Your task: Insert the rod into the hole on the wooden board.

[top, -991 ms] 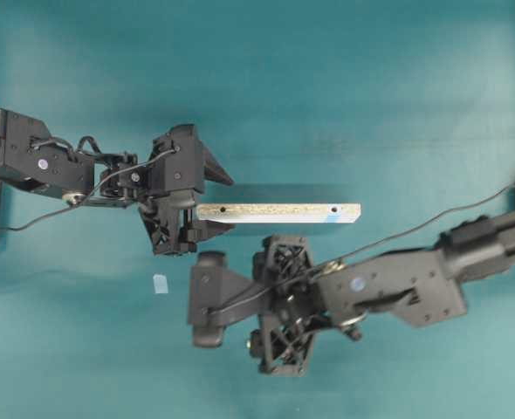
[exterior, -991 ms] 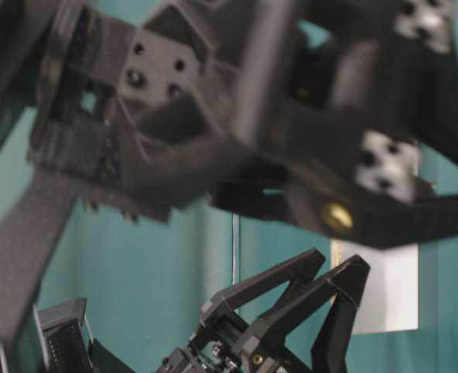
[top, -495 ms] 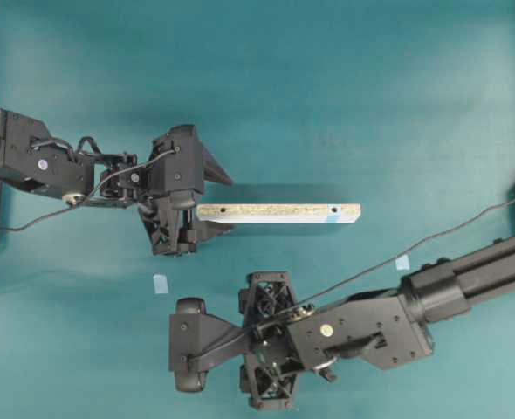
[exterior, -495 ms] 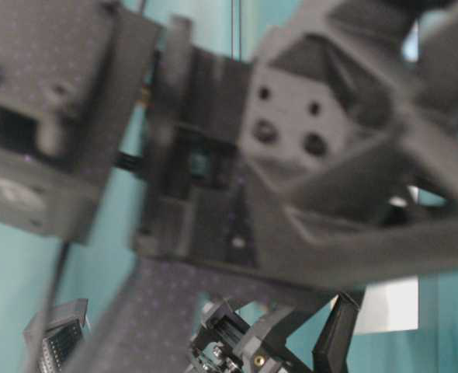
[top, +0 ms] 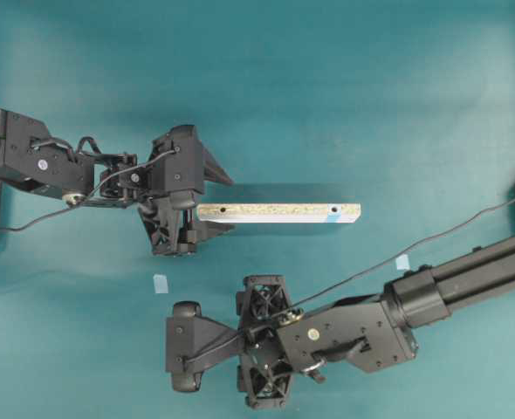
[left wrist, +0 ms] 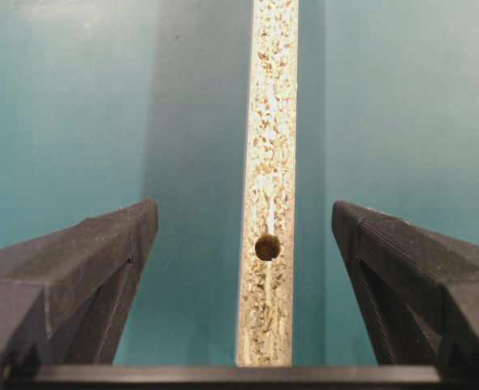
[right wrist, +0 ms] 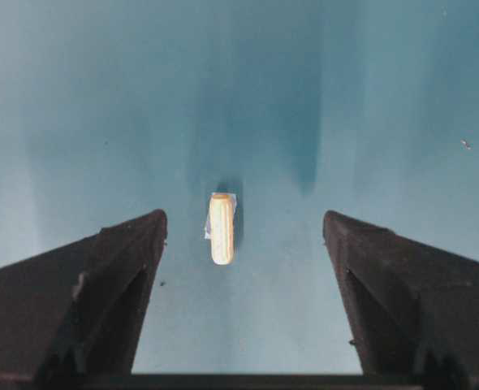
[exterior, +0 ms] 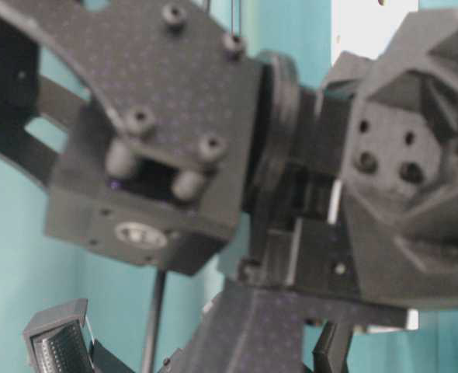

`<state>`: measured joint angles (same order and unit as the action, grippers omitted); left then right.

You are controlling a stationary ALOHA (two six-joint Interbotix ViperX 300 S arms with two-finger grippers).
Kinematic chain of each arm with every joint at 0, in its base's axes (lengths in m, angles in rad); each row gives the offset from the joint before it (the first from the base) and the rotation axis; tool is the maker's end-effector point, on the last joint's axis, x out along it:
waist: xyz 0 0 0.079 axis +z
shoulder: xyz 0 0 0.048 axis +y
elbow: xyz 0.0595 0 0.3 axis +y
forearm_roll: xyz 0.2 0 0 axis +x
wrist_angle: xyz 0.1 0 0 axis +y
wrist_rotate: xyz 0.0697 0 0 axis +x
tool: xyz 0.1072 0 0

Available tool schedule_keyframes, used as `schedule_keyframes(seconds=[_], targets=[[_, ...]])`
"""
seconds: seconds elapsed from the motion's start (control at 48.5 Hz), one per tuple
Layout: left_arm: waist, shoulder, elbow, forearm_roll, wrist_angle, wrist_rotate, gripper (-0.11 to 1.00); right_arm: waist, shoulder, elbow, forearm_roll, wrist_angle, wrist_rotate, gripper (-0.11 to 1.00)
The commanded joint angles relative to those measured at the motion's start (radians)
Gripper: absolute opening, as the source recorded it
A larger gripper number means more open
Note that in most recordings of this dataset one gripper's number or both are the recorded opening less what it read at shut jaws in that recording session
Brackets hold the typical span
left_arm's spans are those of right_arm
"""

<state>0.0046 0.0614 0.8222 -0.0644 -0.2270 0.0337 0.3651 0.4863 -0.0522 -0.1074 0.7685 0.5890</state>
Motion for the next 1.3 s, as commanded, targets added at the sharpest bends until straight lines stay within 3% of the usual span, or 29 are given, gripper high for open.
schedule_keyframes(seconds=[0.0,0.929,1.032,1.197,1.28], targets=[[-0.008,-0.014,-0.009,0.002,-0.006,-0.002,0.99,0.008,-0.021,-0.026,-0.005,-0.011,-0.003,0.83],[-0.009,-0.014,-0.008,0.002,-0.005,-0.002,0.99,-0.002,0.011,-0.04,-0.005,-0.044,-0.003,0.82],[-0.009,-0.014,-0.008,0.002,-0.006,-0.002,0.99,-0.002,0.017,-0.04,-0.005,-0.044,-0.003,0.76],[-0.009,-0.014,-0.008,0.002,-0.006,-0.002,0.99,0.0,0.018,-0.038,-0.003,-0.044,-0.003,0.5],[-0.011,-0.014,-0.008,0.002,-0.005,-0.002,0.99,0.0,0.018,-0.04,-0.003,-0.041,-0.002,0.46]])
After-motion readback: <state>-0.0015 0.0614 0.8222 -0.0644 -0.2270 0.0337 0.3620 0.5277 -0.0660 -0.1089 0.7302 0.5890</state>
